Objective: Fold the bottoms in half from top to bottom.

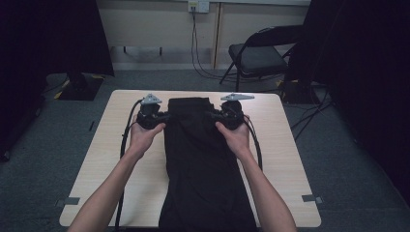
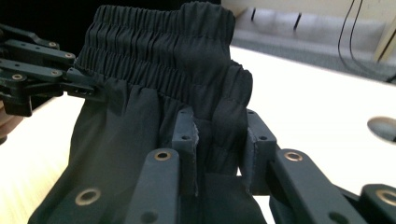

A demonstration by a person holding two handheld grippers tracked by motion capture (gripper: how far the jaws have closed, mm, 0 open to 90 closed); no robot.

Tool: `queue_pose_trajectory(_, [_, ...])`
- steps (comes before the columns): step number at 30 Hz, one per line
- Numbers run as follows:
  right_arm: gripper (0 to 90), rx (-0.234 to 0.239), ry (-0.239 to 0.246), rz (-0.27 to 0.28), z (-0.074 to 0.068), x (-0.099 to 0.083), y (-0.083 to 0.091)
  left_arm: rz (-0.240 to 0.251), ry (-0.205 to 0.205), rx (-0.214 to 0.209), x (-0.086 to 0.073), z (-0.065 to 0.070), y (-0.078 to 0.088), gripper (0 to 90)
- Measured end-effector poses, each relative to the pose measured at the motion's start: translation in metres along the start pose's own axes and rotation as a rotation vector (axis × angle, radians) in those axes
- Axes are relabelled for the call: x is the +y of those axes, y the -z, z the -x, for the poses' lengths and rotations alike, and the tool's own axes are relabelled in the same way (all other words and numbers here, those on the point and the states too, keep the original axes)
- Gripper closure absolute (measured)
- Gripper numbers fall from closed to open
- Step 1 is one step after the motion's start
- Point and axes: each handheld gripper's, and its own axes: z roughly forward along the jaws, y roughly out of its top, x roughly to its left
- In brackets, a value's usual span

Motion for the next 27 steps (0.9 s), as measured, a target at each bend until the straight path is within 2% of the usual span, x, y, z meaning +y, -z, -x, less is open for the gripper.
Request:
queue_pose_trajectory(1, [70.6, 0.002, 0.014, 0.014, -0.003, 0.014, 0.001, 0.006, -0.003, 0.004, 0.004, -0.002, 0.003, 79.4])
queue_pose_trajectory(2, [70.6, 0.002, 0.014, 0.014, -0.003, 0.014, 0.001, 0.02, -0.001, 0.005, 0.008, -0.003, 0.006, 79.4])
queue_pose_trajectory(8, [70.7, 0.007, 0.05, 0.059, -0.016, 0.053, 0.007, 0.088, 0.016, 0.022, 0.034, -0.014, 0.028, 79.4])
queue_pose_trajectory(9, [70.7, 0.006, 0.054, 0.067, -0.018, 0.058, 0.008, 0.102, 0.017, 0.034, 0.042, -0.016, 0.033, 79.4])
queue_pose_trajectory(10, [70.8, 0.009, 0.061, 0.09, -0.025, 0.074, 0.011, 0.121, 0.019, 0.05, 0.053, -0.019, 0.041, 79.4])
queue_pose_trajectory(12, [70.8, 0.008, 0.071, 0.112, -0.032, 0.089, 0.012, 0.129, 0.019, 0.061, 0.059, -0.02, 0.046, 79.5])
queue_pose_trajectory(14, [70.8, 0.014, 0.08, 0.136, -0.039, 0.102, 0.014, 0.151, 0.018, 0.076, 0.071, -0.022, 0.055, 79.5])
queue_pose_trajectory(15, [70.8, 0.014, 0.08, 0.136, -0.039, 0.102, 0.014, 0.158, 0.013, 0.08, 0.076, -0.023, 0.06, 79.5])
queue_pose_trajectory(17, [70.9, 0.011, 0.099, 0.169, -0.046, 0.123, 0.019, 0.19, 0.021, 0.082, 0.087, -0.027, 0.068, 79.5])
queue_pose_trajectory(18, [70.9, 0.011, 0.099, 0.169, -0.046, 0.123, 0.019, 0.191, 0.01, 0.087, 0.094, -0.028, 0.072, 79.5])
queue_pose_trajectory(19, [71.0, 0.004, 0.116, 0.19, -0.051, 0.139, 0.025, 0.201, 0.004, 0.093, 0.102, -0.028, 0.076, 79.5])
queue_pose_trajectory(20, [71.0, 0.004, 0.116, 0.19, -0.051, 0.139, 0.025, 0.217, -0.001, 0.098, 0.111, -0.028, 0.08, 79.5])
queue_pose_trajectory(21, [71.0, -0.001, 0.12, 0.206, -0.055, 0.148, 0.029, 0.228, -0.018, 0.112, 0.123, -0.026, 0.087, 79.5])
queue_pose_trajectory(22, [71.0, -0.009, 0.135, 0.226, -0.059, 0.159, 0.035, 0.26, -0.023, 0.111, 0.135, -0.025, 0.094, 79.5])
queue_pose_trajectory(24, [71.1, -0.012, 0.143, 0.277, -0.064, 0.177, 0.047, 0.285, -0.037, 0.122, 0.15, -0.02, 0.104, 79.4])
queue_pose_trajectory(26, [71.1, -0.004, 0.155, 0.315, -0.069, 0.188, 0.06, 0.308, -0.067, 0.116, 0.157, -0.011, 0.113, 79.4])
queue_pose_trajectory(27, [71.1, 0.017, 0.155, 0.327, -0.068, 0.185, 0.068, 0.311, -0.072, 0.11, 0.155, -0.007, 0.114, 79.3])
